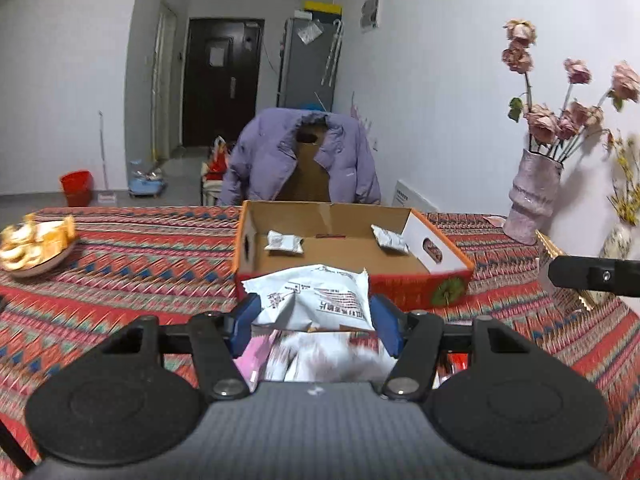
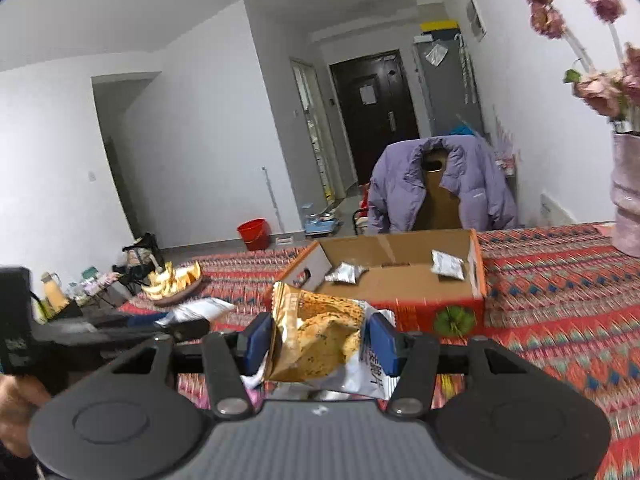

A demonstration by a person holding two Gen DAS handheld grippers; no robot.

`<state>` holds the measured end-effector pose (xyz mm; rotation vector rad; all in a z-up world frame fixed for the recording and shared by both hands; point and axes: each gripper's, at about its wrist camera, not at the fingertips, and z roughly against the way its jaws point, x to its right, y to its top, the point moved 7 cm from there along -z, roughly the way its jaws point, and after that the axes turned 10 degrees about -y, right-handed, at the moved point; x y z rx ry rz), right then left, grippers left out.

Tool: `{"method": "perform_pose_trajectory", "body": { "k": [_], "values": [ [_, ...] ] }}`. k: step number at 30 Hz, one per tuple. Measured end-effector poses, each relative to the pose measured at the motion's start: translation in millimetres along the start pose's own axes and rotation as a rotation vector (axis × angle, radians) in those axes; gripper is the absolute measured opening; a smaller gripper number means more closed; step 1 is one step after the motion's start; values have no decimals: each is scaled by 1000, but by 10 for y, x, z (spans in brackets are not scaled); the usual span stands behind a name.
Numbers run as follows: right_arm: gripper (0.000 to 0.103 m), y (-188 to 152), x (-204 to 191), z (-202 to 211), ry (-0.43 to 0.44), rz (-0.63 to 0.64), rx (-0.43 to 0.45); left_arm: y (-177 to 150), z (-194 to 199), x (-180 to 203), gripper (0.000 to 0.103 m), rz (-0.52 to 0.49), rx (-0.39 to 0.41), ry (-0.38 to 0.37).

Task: Organize snacks
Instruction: 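Carry both packets over the box and open both tools to drop them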

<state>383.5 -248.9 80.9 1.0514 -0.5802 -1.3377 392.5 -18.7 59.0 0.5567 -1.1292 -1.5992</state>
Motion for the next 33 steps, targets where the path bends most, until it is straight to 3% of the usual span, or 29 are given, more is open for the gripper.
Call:
{"method": "perform_pose_trajectory", "body": {
  "k": [8,13,19,23,25,28,33],
  "values": [
    [54,932,339,-1163,63,-61,-131,948,-1128,-305,62,70,-82,-52],
    [55,1187,646,-2277,-27,-123,-217,1203,-1926,-444,62,57,-136,-38],
    [54,1098,837,-3342,-104,-168,-302,1144,-2866,-732,62,119,-230,16],
    [55,969,909,-3786,-133,-204,-329,993,-3250,-813,64,132,-270,3],
    [55,892,927,-3906,-151,-212,-336,930,-3377,-794,65,107,-284,3],
    [60,757,959,-4093,-196,-186,-362,866,-3482,-771,77,97,-294,12],
    [70,694,1011,-4072,-214,-196,-364,869,-3441,-742,81,85,-279,10]
  ]
}}
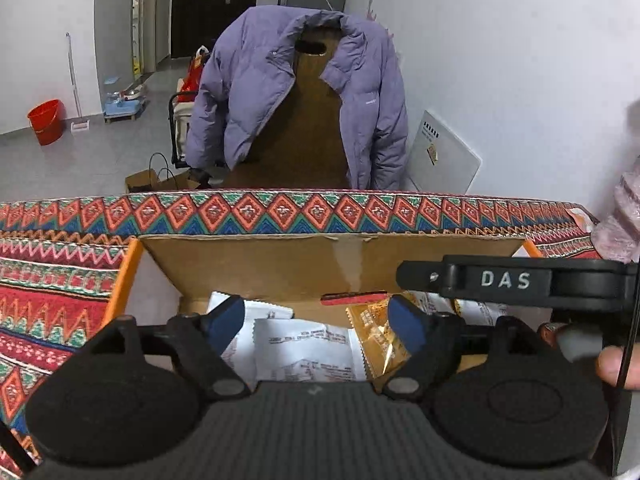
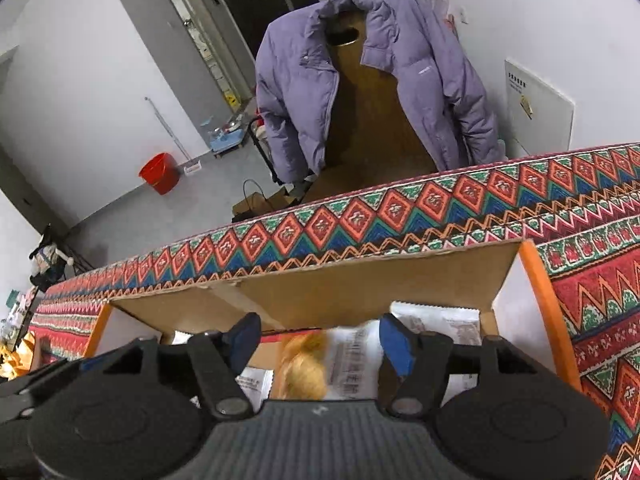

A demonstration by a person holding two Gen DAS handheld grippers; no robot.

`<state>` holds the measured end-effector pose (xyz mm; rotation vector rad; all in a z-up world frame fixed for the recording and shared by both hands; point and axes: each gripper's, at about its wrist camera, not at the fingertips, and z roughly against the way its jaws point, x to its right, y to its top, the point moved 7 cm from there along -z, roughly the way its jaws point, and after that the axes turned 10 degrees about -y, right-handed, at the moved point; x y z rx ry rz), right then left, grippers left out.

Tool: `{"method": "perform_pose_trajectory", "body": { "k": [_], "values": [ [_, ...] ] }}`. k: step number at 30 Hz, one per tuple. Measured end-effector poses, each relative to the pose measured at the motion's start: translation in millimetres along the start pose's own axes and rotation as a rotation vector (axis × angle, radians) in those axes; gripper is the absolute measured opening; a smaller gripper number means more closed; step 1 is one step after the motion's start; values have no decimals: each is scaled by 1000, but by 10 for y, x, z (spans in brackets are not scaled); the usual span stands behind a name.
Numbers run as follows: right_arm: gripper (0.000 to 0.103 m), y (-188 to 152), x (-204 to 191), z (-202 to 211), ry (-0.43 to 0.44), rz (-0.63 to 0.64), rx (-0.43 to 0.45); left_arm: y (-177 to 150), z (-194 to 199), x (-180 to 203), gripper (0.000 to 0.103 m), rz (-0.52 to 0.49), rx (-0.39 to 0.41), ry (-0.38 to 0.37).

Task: Organize snacks
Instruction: 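Carry both packets over the box and open both tools to drop them, then raise both open tools away from the box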

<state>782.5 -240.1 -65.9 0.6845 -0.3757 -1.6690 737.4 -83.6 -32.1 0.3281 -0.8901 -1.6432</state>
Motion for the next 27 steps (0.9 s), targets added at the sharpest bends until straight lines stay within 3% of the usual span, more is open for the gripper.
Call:
{"method": "perform_pose_trajectory", "body": {
  "k": [3,5,7,13,21,27],
  "values": [
    [73,14,44,96,-1,2,1,-22,114,-46,82,-16,-4,10],
    [77,14,59,185,-17,21,-8,-54,219,-111,82,-19,-4,59],
    [86,3,90,330,-53,54,-11,-112,320,-159,82,-22,-15,99],
    [86,-162,193,871,-127,151,-45,-329,772,-175,84,-32,-41,135],
    [90,-622,363,1814,-151,224,54,-802,1715,-24,100,-48,25,151],
    [90,-1108,378,2354,-137,251,107,-1111,2313,127,103,-54,109,137]
  ]
}}
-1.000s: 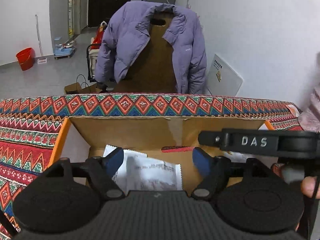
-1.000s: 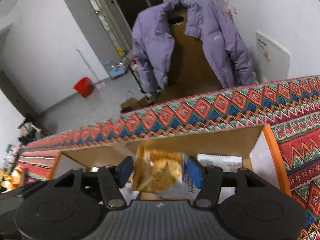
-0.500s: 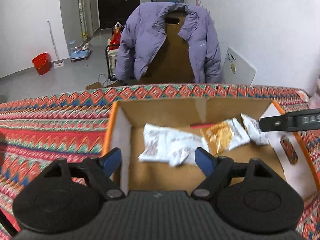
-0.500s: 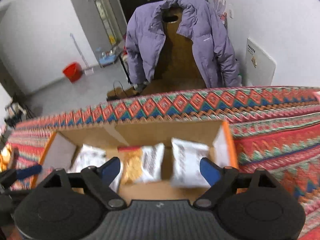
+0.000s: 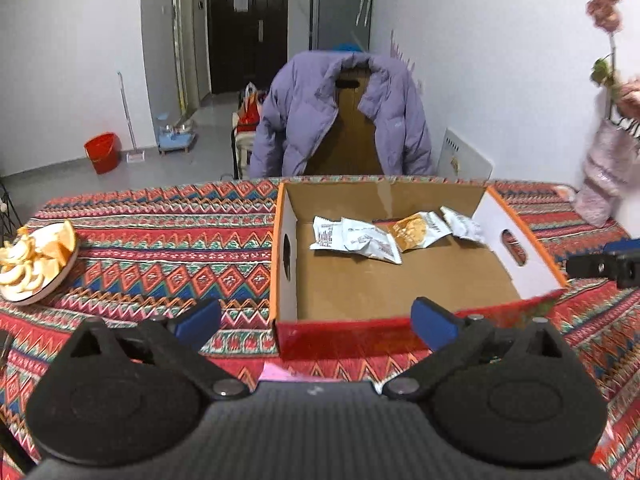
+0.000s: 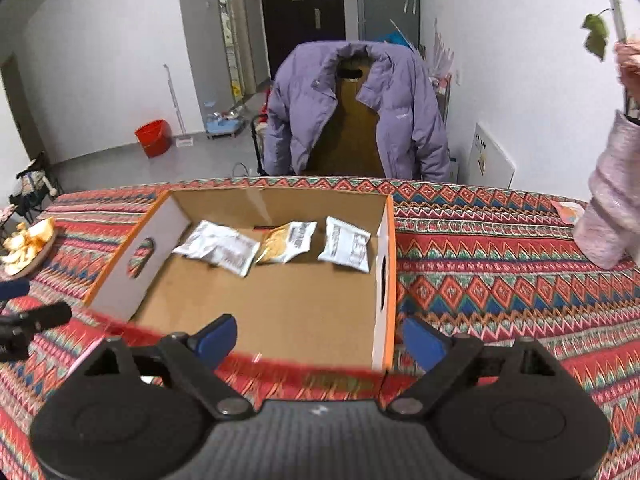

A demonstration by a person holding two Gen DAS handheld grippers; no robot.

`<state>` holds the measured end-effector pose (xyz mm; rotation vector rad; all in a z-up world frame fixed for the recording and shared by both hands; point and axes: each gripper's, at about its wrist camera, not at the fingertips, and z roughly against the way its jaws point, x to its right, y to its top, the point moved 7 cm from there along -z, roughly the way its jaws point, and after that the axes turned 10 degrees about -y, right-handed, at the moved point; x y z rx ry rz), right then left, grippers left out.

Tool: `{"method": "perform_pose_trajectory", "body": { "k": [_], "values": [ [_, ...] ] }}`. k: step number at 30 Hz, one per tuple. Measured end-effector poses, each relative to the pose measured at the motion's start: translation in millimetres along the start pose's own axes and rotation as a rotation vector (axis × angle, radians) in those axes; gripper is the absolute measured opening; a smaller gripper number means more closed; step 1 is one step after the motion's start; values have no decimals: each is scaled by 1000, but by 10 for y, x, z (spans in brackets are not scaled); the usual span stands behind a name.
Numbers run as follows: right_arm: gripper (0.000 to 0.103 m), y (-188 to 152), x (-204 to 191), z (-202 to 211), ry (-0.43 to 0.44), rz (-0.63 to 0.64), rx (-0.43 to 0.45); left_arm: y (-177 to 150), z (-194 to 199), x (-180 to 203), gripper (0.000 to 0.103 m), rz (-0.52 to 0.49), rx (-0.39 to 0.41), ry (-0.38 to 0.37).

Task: Organize snacks
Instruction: 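Raise both open tools away from the box, then move both tools back toward the remaining snack pile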

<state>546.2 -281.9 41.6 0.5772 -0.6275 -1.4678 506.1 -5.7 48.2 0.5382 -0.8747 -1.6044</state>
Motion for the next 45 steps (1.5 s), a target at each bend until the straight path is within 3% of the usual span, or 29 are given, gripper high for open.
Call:
{"method": "perform_pose_trajectory", "body": {
  "k": [3,9,15,19,23,31,37,45],
  "values": [
    [90,-189,-10,288,43,-10,56,-167,259,31,103,-8,32,12],
    [90,-609,10,804,11,21,150,-584,811,127,103,-4,85,-2],
    [91,-1140,-54,1378,45,-9,238,-1142,1387,217,103,65,113,-67],
    [103,-1575,-147,1788,42,-30,322,-1562,1709,331,103,40,120,-103],
    [103,-1984,-264,2155,21,-19,395,-1915,2026,406,103,20,151,-89],
    [103,-2809,-529,2567,4,71,439,-2321,2437,428,103,13,185,-34],
    [103,-2906,-525,2637,35,36,427,-2312,2424,386,103,7,176,-13],
    [103,-2845,-519,2445,55,21,389,-2327,2226,294,103,60,130,-46]
  ]
}}
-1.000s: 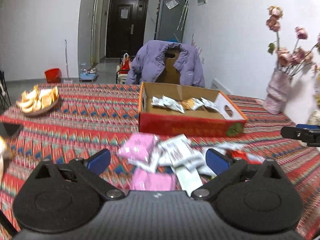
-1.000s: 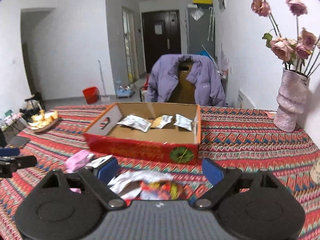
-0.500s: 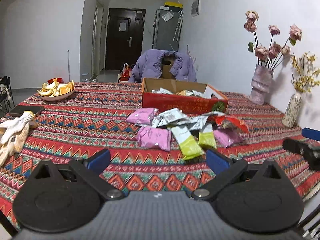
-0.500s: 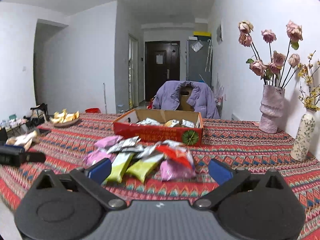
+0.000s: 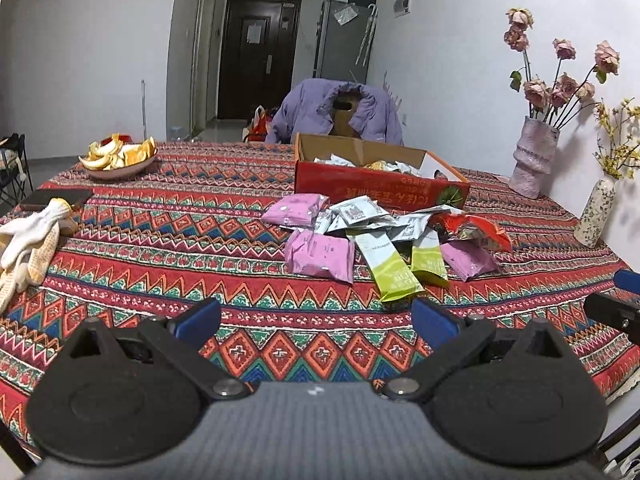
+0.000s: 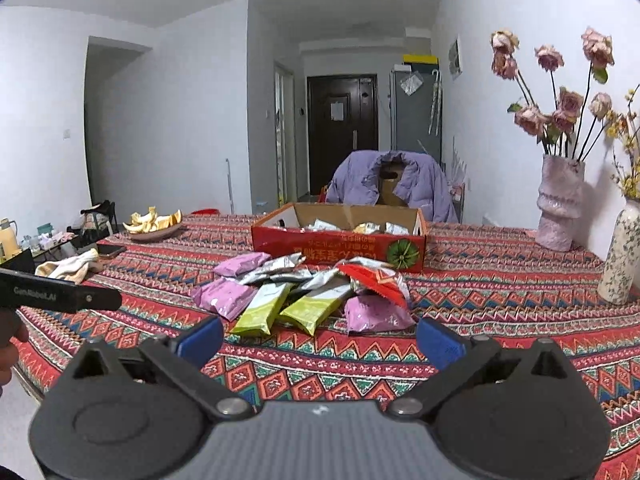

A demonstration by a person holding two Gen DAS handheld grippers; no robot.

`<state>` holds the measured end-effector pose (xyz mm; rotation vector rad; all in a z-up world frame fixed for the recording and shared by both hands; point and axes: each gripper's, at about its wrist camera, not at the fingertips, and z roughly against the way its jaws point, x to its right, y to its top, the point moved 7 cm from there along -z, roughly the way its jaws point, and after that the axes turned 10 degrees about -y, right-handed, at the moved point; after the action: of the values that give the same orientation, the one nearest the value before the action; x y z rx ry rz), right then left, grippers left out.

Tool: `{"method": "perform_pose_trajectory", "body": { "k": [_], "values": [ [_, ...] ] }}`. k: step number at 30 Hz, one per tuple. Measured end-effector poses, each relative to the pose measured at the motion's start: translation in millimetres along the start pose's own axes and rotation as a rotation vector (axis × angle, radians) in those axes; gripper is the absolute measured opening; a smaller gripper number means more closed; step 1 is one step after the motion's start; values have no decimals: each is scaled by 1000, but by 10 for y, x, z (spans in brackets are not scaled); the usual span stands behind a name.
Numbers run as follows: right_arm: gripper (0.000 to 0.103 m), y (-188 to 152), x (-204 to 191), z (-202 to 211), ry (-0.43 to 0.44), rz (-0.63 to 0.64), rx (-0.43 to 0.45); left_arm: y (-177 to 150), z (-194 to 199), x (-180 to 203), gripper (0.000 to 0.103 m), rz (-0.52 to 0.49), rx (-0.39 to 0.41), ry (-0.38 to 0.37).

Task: Organize snacks
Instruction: 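Move both tools back toward the remaining snack pile, then grasp a pink packet with the left tool while the right tool grasps a white packet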

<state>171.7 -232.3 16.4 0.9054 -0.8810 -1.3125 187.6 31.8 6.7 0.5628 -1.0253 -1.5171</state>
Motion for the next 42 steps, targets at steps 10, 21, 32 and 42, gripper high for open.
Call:
{"method": "perform_pose_trajectory", "body": {
  "k": [10,21,32,42],
  "values": [
    [91,51,-45,-361,8,-6,-50,44,-427,-73,103,-4,-63,-11],
    [81,170,-160,-949,41,-14,-98,259,-1087,-166,103,-29,-125,-17],
    [74,226,-385,-1496,92,3,-156,341,-1706,-235,103,-62,-190,-35],
    [74,340,-510,-1898,122,21,-169,330,-2070,-360,99,-53,-209,-13]
  ]
}}
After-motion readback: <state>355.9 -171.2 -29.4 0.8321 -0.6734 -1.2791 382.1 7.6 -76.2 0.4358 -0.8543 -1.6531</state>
